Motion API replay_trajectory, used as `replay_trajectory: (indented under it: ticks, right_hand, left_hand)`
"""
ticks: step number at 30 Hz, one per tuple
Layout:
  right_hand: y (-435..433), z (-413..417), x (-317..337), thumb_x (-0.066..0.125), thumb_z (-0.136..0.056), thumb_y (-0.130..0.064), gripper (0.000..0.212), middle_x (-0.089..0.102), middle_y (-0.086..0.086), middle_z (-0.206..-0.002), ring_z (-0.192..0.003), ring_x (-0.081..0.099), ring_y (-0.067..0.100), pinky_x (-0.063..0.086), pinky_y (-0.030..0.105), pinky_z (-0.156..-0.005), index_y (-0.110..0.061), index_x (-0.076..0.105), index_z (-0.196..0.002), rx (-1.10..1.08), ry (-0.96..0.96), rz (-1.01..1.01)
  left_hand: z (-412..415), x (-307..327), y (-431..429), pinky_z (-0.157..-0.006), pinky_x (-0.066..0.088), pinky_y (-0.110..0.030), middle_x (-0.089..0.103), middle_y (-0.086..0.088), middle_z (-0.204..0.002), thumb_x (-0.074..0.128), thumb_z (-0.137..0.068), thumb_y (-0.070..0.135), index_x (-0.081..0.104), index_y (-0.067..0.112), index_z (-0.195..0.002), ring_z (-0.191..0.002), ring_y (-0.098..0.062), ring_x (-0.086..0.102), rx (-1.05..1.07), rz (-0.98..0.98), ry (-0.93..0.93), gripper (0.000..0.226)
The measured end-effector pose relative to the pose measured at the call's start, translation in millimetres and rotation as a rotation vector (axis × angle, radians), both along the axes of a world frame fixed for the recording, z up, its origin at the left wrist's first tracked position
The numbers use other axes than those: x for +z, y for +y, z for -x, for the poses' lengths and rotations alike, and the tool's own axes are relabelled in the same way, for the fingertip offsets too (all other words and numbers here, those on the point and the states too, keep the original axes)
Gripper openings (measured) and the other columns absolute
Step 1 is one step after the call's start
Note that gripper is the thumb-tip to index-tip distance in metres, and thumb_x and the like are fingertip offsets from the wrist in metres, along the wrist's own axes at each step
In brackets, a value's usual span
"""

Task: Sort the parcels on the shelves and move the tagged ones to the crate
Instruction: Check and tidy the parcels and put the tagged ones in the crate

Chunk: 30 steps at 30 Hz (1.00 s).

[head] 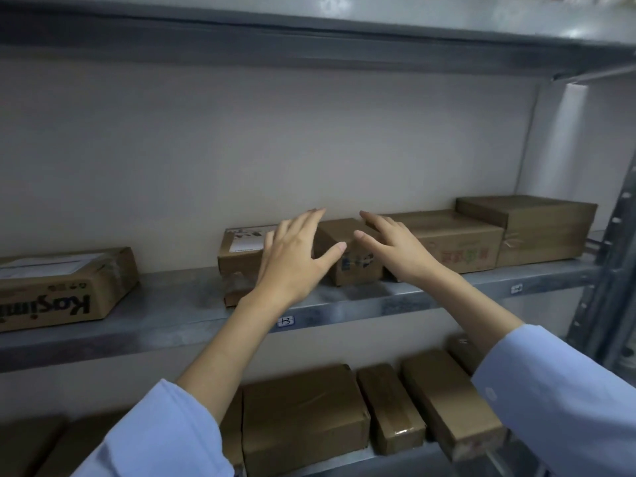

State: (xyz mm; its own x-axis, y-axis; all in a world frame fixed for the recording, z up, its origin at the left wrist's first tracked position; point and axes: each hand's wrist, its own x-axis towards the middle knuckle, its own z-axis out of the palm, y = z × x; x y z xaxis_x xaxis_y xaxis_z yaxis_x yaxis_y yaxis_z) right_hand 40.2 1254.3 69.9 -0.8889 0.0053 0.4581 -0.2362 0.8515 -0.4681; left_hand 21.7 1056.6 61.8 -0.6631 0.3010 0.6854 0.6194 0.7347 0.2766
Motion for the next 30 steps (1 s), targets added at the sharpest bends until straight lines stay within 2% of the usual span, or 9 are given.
replay_trajectory:
  ticks: [3,6,11,13,16,19,22,25,30]
  right_hand:
    - [9,2,-4,0.046,-0.100,-0.046,0.059,0.039,0.004,-0.153,-0.140,0.033,0.025,0.026,0.038,-0.115,-0.020,0.034,-0.152,-0.006,-0.029,-0.010]
    - [12,4,-5,0.048,-0.099,-0.044,0.058,0.042,0.005,-0.150,-0.138,0.036,0.025,0.028,0.037,-0.113,-0.020,0.034,-0.151,-0.005,-0.031,-0.030]
    - [14,6,-6,0.057,-0.096,-0.035,0.065,0.039,0.009,-0.152,-0.140,0.034,0.021,0.026,0.026,-0.107,-0.017,0.029,-0.152,0.024,-0.051,-0.037]
    - [15,8,-6,0.060,-0.095,-0.031,0.066,0.040,0.009,-0.151,-0.139,0.035,0.021,0.026,0.023,-0.105,-0.015,0.030,-0.152,0.021,-0.041,-0.058]
    - [16,9,-5,0.063,-0.092,-0.025,0.065,0.048,0.011,-0.143,-0.127,0.045,0.022,0.032,0.021,-0.092,-0.014,0.034,-0.149,0.022,-0.015,-0.037]
    - [17,8,-5,0.065,-0.091,-0.023,0.063,0.049,0.010,-0.143,-0.127,0.047,0.022,0.041,0.030,-0.100,-0.013,0.038,-0.148,0.039,-0.021,0.004]
    - [18,7,-6,0.066,-0.091,-0.021,0.062,0.049,0.009,-0.144,-0.129,0.047,0.022,0.043,0.036,-0.104,-0.012,0.040,-0.146,0.051,-0.019,0.045]
    - [16,7,-5,0.067,-0.090,-0.020,0.060,0.053,0.009,-0.140,-0.126,0.050,0.021,0.043,0.035,-0.103,-0.012,0.043,-0.144,0.041,0.001,0.076]
    - [11,8,-9,0.069,-0.088,-0.020,0.060,0.056,0.010,-0.134,-0.115,0.056,0.022,0.045,0.034,-0.098,-0.013,0.045,-0.143,0.066,0.025,0.074]
  left_hand:
    - [0,-2,19,-0.112,0.020,-0.035,0.035,0.007,-0.154,0.051,-0.093,0.055,0.031,0.025,-0.150,-0.140,-0.016,0.027,-0.071,-0.022,-0.023,0.068]
    - [5,-10,29,-0.115,0.022,-0.033,0.033,0.003,-0.155,0.057,-0.092,0.048,0.028,0.020,-0.152,-0.142,-0.017,0.025,-0.129,-0.080,-0.138,0.072]
    - [19,-21,29,-0.119,0.023,-0.038,0.024,-0.004,-0.159,0.064,-0.090,0.041,0.019,0.018,-0.154,-0.146,-0.020,0.021,-0.116,-0.156,-0.349,0.081]
    - [22,-22,30,-0.116,0.023,-0.037,0.024,-0.005,-0.159,0.065,-0.090,0.039,0.019,0.017,-0.154,-0.146,-0.021,0.022,-0.099,-0.147,-0.358,0.083]
    - [26,-22,30,-0.114,0.028,-0.037,0.030,-0.005,-0.156,0.067,-0.088,0.038,0.024,0.017,-0.153,-0.143,-0.022,0.029,-0.086,-0.127,-0.356,0.080]
    - [27,-24,28,-0.108,0.033,-0.037,0.037,-0.005,-0.152,0.067,-0.088,0.039,0.028,0.018,-0.150,-0.139,-0.022,0.035,-0.066,-0.108,-0.345,0.076]
    - [28,-26,27,-0.105,0.036,-0.037,0.039,-0.005,-0.150,0.067,-0.088,0.039,0.028,0.020,-0.150,-0.137,-0.023,0.038,-0.057,-0.096,-0.346,0.076]
    - [31,-24,26,-0.103,0.037,-0.036,0.041,-0.005,-0.149,0.069,-0.086,0.040,0.030,0.020,-0.149,-0.134,-0.023,0.041,-0.064,-0.106,-0.365,0.077]
    - [31,-24,23,-0.098,0.039,-0.028,0.052,-0.005,-0.138,0.073,-0.084,0.033,0.043,0.017,-0.141,-0.123,-0.021,0.050,-0.084,-0.188,-0.342,0.067]
